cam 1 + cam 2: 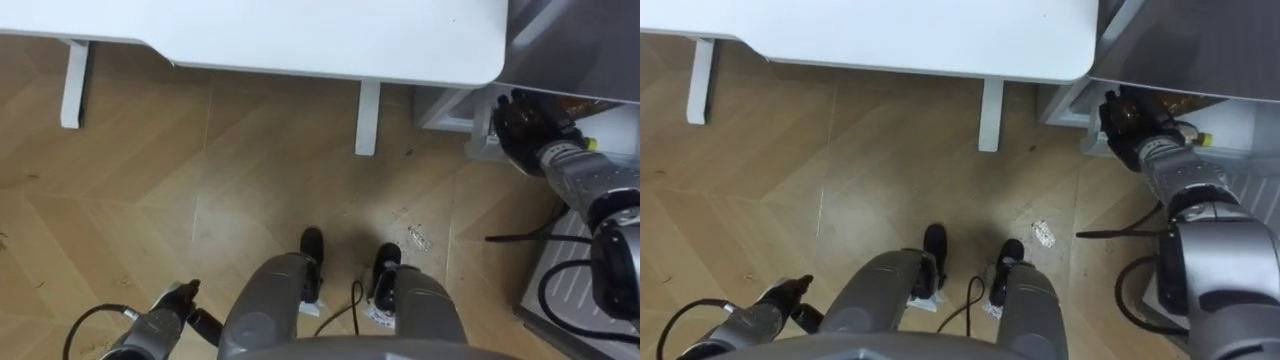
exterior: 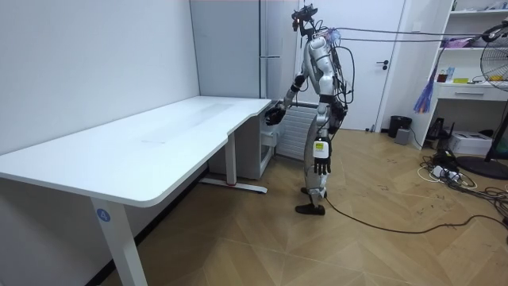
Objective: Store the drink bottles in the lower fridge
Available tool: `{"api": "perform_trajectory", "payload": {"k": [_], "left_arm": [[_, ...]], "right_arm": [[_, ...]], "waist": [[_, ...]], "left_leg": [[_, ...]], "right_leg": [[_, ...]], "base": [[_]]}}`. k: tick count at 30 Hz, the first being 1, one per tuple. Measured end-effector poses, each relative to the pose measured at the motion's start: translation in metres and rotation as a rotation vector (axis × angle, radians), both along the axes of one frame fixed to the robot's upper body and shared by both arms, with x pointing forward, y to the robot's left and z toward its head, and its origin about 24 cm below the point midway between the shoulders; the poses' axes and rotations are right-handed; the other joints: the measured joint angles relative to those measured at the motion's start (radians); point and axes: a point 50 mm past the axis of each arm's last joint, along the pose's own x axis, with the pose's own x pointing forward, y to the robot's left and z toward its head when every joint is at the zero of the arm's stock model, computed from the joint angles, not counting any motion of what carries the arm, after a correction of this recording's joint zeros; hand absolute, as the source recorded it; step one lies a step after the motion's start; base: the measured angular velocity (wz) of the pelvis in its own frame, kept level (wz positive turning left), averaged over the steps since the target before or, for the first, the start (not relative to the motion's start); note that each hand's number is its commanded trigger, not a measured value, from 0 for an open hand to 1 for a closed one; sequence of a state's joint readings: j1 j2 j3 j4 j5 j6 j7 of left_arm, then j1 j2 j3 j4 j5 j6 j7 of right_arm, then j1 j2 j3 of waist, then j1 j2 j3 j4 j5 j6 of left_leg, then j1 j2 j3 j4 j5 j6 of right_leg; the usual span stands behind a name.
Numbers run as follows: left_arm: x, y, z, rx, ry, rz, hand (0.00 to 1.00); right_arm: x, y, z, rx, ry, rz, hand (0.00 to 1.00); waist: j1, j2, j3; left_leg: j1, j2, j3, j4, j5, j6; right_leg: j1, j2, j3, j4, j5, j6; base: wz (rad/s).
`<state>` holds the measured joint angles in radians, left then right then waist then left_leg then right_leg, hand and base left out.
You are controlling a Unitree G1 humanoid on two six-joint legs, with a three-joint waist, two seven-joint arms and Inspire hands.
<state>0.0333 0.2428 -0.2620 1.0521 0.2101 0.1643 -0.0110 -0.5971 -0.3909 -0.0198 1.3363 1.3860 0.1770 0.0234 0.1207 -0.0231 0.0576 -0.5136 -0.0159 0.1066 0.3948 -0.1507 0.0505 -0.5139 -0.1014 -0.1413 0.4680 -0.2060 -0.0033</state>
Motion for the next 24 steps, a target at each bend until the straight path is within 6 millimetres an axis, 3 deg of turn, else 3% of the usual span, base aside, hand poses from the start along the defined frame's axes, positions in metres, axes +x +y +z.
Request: {"api": "perform_trajectory", "payload": {"k": [11, 15, 24], "left_arm": [[-0.0004, 0.0002, -0.0001, 0.001, 0.002, 0.001, 0.0], [-0.0002, 0.0002, 0.0, 0.0, 0.002, 0.0, 0.0], [-0.0013, -0.0005, -0.0005, -0.013, 0.021, -0.009, 0.0]], "right_arm": [[-0.0026, -0.0017, -0.0016, 0.009, 0.015, -0.001, 0.0], [-0.0026, -0.0044, 0.0, -0.016, 0.017, 0.018, 0.0], [-0.0029, -0.0072, 0.0012, -0.028, 0.011, 0.02, 0.0]], "waist": [[0.004, -0.004, -0.0023], [0.012, -0.01, -0.0065], [0.022, -0.004, -0.01]], "left_leg": [[0.002, 0.002, 0.0, 0.017, 0.0, 0.0], [0.004, 0.003, 0.0, 0.024, 0.0, 0.0], [0.002, 0.005, -0.002, 0.036, 0.0, 0.0]], "right_leg": [[0.007, 0.004, -0.001, 0.003, 0.001, 0.0], [0.008, 0.004, -0.001, 0.014, 0.001, 0.0], [0.01, 0.016, 0.001, 0.016, 0.007, -0.004]], "base": [[0.0], [0.0], [0.0]]}}
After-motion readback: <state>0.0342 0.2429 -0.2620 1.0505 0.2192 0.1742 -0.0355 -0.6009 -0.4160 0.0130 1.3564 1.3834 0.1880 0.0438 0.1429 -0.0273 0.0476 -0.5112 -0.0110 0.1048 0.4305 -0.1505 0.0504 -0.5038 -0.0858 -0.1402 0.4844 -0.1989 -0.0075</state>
